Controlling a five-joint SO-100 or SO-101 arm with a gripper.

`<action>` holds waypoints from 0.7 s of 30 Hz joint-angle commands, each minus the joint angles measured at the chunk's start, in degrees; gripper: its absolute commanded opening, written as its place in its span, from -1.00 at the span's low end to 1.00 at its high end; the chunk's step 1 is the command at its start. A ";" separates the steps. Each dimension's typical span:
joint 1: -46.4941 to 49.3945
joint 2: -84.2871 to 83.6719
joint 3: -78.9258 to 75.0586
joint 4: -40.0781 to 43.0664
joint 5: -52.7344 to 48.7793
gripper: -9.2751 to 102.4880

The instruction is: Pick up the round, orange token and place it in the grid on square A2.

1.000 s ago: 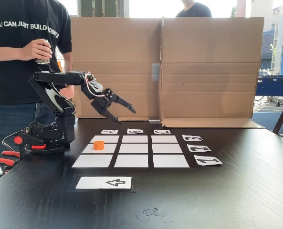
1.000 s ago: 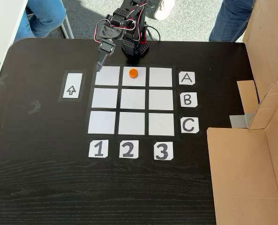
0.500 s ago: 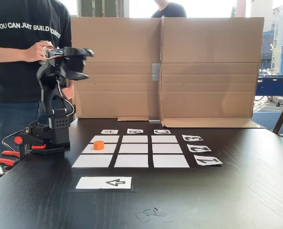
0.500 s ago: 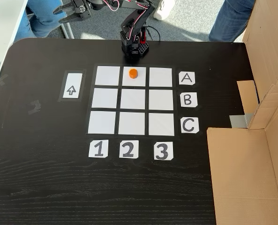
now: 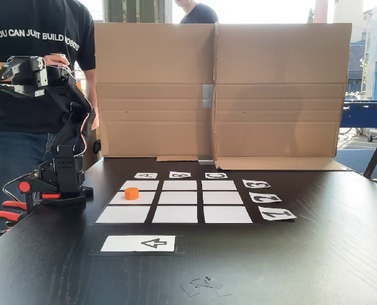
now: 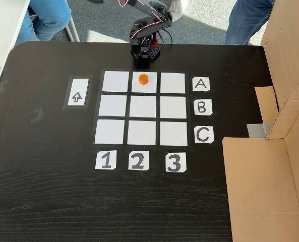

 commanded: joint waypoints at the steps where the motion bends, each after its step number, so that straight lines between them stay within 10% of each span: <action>1: 0.70 9.84 11.69 0.26 0.44 -0.85; 21: 2.20 36.30 43.68 8.17 -3.96 -0.84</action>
